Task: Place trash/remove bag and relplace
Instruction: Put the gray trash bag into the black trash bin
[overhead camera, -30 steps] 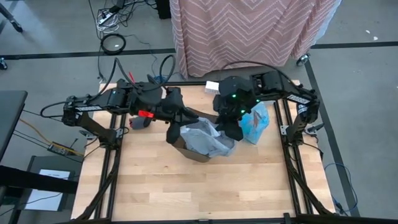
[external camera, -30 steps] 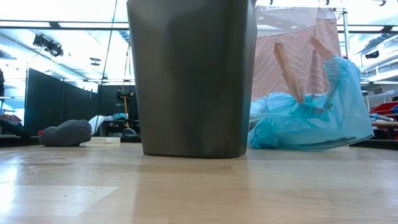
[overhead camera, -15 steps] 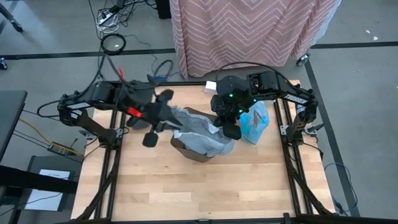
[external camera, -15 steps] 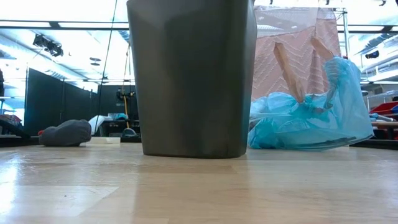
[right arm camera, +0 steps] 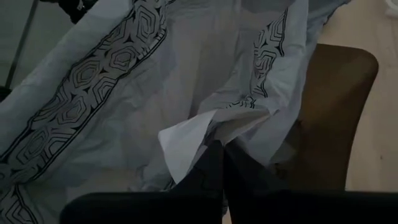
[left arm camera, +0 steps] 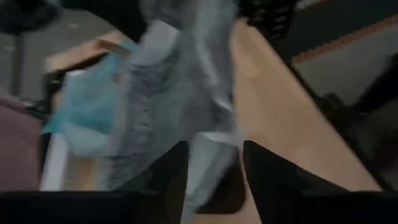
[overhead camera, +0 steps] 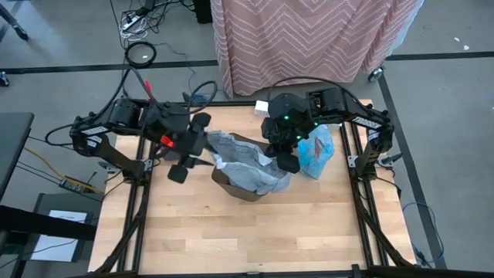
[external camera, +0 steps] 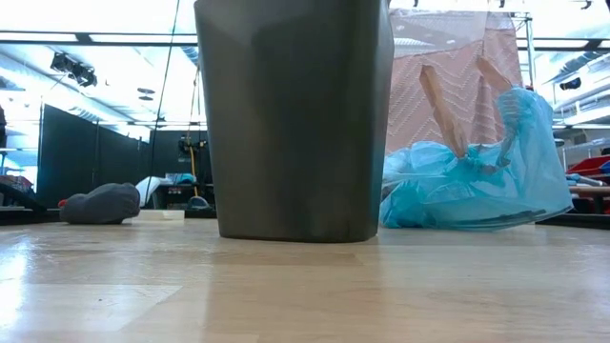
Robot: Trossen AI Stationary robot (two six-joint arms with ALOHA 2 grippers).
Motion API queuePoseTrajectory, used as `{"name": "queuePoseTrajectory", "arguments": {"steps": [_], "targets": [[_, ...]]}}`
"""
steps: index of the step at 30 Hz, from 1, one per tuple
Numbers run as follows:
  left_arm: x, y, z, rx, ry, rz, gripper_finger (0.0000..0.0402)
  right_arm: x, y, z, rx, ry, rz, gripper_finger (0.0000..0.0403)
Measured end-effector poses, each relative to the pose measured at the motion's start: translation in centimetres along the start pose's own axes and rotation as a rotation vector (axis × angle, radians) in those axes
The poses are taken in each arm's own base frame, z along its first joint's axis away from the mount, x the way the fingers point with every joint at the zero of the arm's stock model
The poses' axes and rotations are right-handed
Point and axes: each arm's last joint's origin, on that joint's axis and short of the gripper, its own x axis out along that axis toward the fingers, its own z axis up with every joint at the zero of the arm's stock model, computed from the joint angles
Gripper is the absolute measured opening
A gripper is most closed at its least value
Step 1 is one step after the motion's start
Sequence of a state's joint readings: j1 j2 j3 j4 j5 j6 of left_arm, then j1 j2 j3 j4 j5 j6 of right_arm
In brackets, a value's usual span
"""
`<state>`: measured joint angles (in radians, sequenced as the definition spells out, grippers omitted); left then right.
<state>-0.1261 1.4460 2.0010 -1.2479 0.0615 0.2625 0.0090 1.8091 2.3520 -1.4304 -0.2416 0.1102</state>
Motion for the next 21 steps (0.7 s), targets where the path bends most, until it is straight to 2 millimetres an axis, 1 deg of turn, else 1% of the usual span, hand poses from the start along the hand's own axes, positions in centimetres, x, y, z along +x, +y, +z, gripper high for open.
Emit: {"name": "queuePoseTrajectory", "arguments": {"steps": [2, 5, 7, 10, 17, 21], "targets": [[0.0, 0.2, 0.2, 0.004, -0.015, 0.051, 0.0175, 0.1, 0.0, 0.0, 0.001, 0.002, 0.009, 0.0000], [0.0, 0.3, 0.5, 0.022, -0.038, 0.080, 0.0191, 0.1, 0.0, 0.0, 0.003, 0.004, 0.021, 0.0000], [0.0, 0.3, 0.5, 0.021, -0.041, 0.066, 0.0198, 0.2, 0.0, 0.1, 0.003, 0.006, 0.023, 0.0000], [0.7, 0.3, 0.6, 0.021, -0.031, 0.030, 0.0204, 0.2, -0.1, 0.1, 0.004, 0.007, 0.022, 0.0000], [3.9, 0.2, 0.9, 0.013, 0.019, -0.095, 0.0204, 0.2, -0.1, 0.1, 0.003, 0.002, 0.022, 0.0000], [5.5, 0.4, 1.0, -0.033, 0.053, -0.086, 0.0203, 0.2, -0.1, 0.2, 0.001, -0.007, 0.023, 0.0000]]}}
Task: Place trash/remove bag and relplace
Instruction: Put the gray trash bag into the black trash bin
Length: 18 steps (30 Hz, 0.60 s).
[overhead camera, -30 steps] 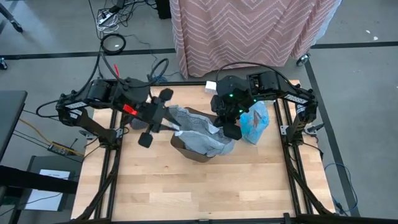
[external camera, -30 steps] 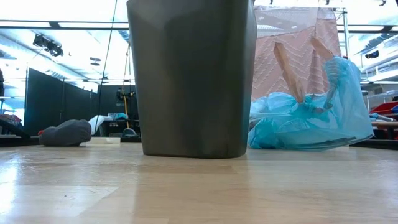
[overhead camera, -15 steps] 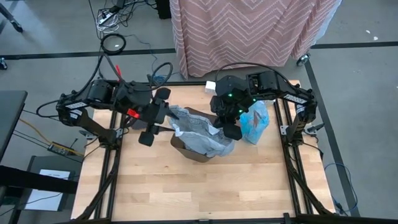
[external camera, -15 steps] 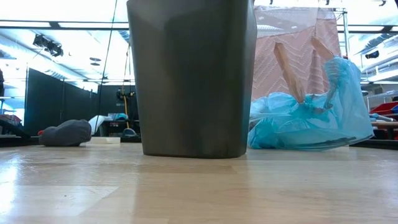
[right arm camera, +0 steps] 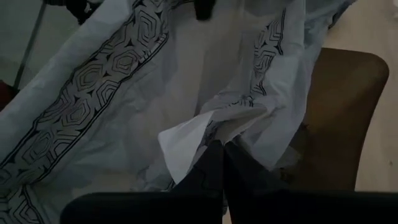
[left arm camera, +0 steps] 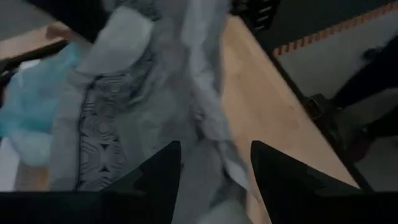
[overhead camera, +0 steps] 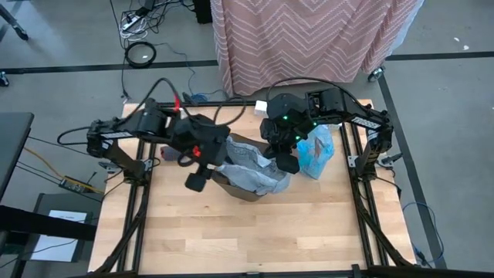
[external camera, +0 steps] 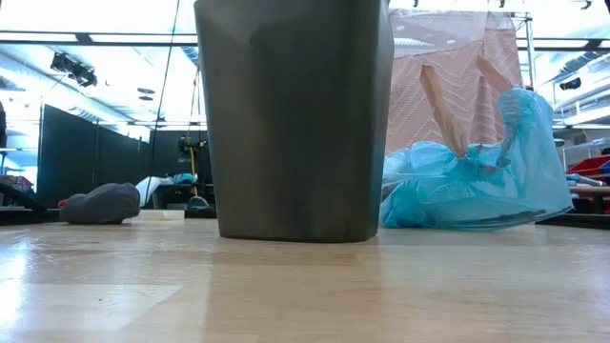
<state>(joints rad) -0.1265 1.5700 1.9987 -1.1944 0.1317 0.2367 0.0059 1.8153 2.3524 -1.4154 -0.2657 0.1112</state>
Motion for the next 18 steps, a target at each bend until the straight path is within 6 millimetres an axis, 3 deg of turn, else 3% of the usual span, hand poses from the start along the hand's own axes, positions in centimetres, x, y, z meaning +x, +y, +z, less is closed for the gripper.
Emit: {"name": "queuePoseTrajectory", "arguments": {"steps": [4, 11, 18], "targets": [[1.4, 0.2, -0.1, -0.069, 0.048, 0.004, 0.0170, 0.0, -0.1, 0.0, 0.028, -0.003, -0.023, 0.0000], [1.8, -0.7, -0.1, -0.120, 0.079, -0.010, 0.0016, -0.2, -1.2, -0.5, 0.059, 0.039, -0.216, 0.0000], [-0.9, -1.3, -0.5, -0.167, 0.126, 0.075, 0.0007, -1.0, -3.5, -0.4, 0.032, 0.029, -0.402, 0.0000]]}}
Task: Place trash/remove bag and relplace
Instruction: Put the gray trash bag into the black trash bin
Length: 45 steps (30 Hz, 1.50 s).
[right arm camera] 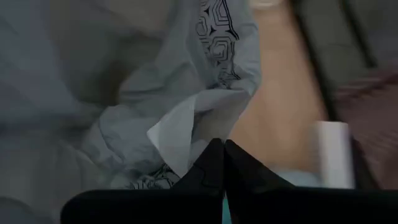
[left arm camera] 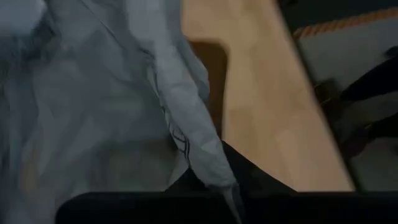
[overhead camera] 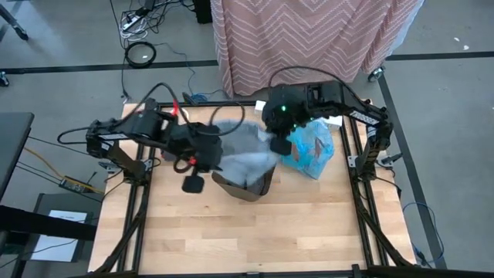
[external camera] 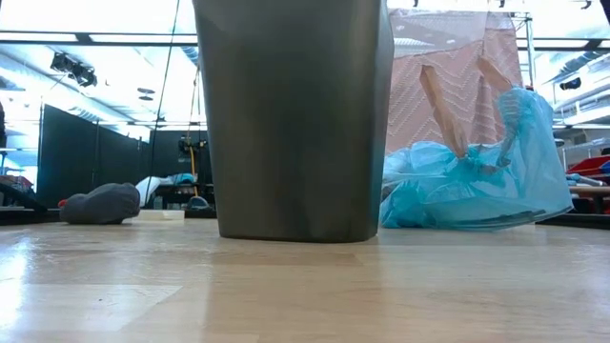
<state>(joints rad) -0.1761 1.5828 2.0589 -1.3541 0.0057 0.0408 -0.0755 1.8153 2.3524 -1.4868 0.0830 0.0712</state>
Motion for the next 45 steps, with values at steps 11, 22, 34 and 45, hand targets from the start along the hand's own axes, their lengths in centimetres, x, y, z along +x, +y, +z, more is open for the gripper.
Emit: {"name": "queuePoseTrajectory", "arguments": {"steps": [11, 22, 34, 45], "targets": [[-2.5, 0.0, -0.7, -0.131, 0.044, 0.142, 0.0003, 0.3, -4.2, -1.0, 0.077, 0.103, -0.132, 0.0000], [3.9, -2.8, -2.6, -0.153, 0.252, 0.114, 0.0003, 3.8, -4.1, -2.2, 0.112, 0.246, -0.155, 0.0000], [4.7, -6.1, -1.3, -0.207, 0.073, 0.030, 0.0005, 3.6, -3.6, -4.9, 0.251, 0.310, -0.190, 0.0000], [7.8, -6.8, -0.1, -0.229, -0.093, -0.090, 0.0007, 2.9, -3.5, -9.7, 0.338, 0.401, -0.209, 0.0000]]}}
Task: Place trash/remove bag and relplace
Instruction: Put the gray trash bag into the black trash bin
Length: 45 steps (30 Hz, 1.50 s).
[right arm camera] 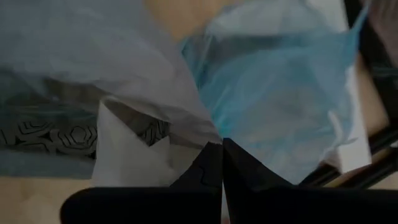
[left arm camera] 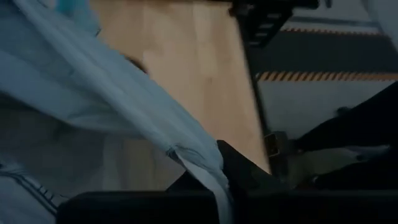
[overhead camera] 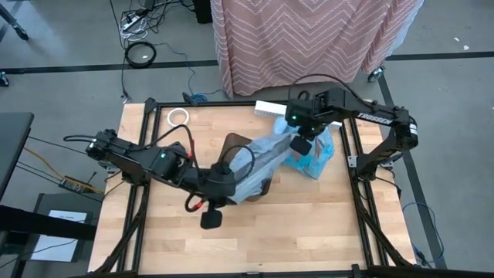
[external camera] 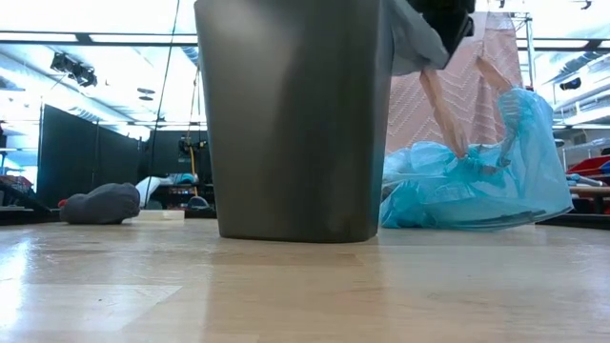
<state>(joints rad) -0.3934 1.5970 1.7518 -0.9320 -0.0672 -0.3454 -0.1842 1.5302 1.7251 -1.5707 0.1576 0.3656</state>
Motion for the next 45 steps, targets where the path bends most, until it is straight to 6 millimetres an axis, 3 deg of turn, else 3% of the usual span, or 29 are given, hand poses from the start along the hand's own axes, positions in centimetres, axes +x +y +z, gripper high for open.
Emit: {"name": "queuePoseTrajectory", "arguments": {"steps": [7, 12, 18, 25, 30, 35, 45], "targets": [[4.0, -0.3, -0.3, -0.040, 0.023, -0.045, 0.0007, 2.5, 1.8, -0.3, -0.106, 0.082, 0.019, 0.0000], [6.9, -0.7, -0.3, -0.067, 0.047, -0.094, 0.0007, 3.6, 2.1, 0.0, -0.161, 0.034, -0.018, 0.0000], [8.4, -0.3, -0.8, -0.093, 0.100, -0.037, 0.0007, 5.3, 2.2, 1.2, -0.184, -0.065, 0.020, 0.0000], [8.4, 0.1, -2.6, -0.150, 0.186, 0.202, 0.0007, 6.7, 0.9, 2.0, -0.168, -0.091, 0.004, 0.0000], [8.2, -0.1, -3.8, -0.217, 0.243, 0.325, 0.0007, 5.7, 0.2, 2.9, -0.144, -0.169, -0.026, 0.0000], [8.0, -0.4, -4.6, -0.300, 0.260, 0.409, 0.0007, 5.4, 0.3, 4.1, -0.153, -0.272, 0.069, 0.0000], [8.4, -1.0, -6.1, -0.294, 0.331, 0.513, 0.0007, 8.7, 0.4, 3.7, -0.146, -0.239, 0.093, 0.0000]]}}
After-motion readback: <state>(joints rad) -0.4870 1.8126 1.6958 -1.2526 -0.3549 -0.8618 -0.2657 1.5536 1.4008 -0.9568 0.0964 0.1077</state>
